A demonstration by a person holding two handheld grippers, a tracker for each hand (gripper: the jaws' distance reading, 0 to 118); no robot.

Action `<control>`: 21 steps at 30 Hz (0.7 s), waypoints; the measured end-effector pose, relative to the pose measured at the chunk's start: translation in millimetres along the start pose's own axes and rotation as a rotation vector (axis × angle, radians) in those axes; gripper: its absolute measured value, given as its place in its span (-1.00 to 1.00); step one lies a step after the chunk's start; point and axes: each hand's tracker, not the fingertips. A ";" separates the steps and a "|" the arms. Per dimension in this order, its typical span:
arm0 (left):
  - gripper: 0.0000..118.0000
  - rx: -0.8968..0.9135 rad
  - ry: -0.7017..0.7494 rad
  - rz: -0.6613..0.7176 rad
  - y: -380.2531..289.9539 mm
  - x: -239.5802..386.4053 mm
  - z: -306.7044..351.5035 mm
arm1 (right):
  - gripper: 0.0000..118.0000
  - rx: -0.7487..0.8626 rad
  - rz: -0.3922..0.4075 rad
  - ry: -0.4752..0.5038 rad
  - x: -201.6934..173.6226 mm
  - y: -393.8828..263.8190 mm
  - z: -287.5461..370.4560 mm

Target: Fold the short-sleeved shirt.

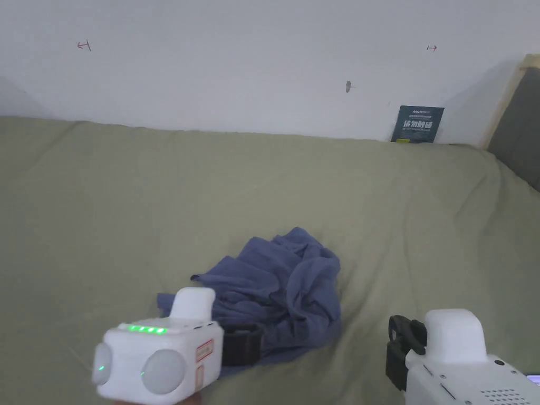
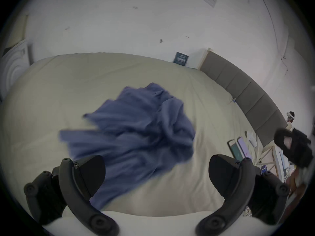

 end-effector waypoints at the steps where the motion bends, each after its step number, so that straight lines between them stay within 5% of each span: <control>1: 0.69 -0.006 0.020 0.017 -10.6 -12.1 15.9 | -0.99 0.002 0.000 0.003 -3.7 -2.0 6.7; 2: -0.51 -0.016 0.015 0.009 -19.6 -23.6 22.7 | -0.99 0.006 0.000 0.006 -7.4 -4.0 12.5; 3: -0.51 -0.039 -0.002 -0.006 -25.4 -33.2 32.8 | -0.99 0.009 0.001 0.007 -11.2 -6.1 17.4; 4: -1.00 -0.068 0.008 0.006 -26.9 -41.0 38.5 | -0.99 0.010 0.006 0.008 -14.7 -8.9 22.7; 5: -1.00 -0.015 0.134 0.028 -33.6 -48.9 40.8 | -0.99 0.005 0.010 0.012 -17.8 -11.4 26.0; 9: -1.00 -0.102 0.058 0.090 -13.2 -77.6 23.6 | -0.99 0.005 0.009 0.028 -27.1 -19.3 38.1; 15: -1.00 -0.227 0.145 0.101 86.0 -96.2 -31.4 | -0.99 -0.009 0.017 0.032 -28.5 -25.7 38.2; 19: -1.00 -0.330 0.107 0.349 118.1 -115.0 -80.0 | -0.99 -0.025 -0.012 0.023 -18.2 -30.2 34.2; 20: -0.58 -0.356 0.139 0.361 121.3 -114.4 -90.0 | -0.99 -0.030 -0.012 0.019 -14.6 -31.9 32.7; 21: 0.11 -0.400 0.162 0.352 124.1 -112.0 -98.8 | -0.99 -0.037 -0.009 0.015 -11.9 -32.9 31.8</control>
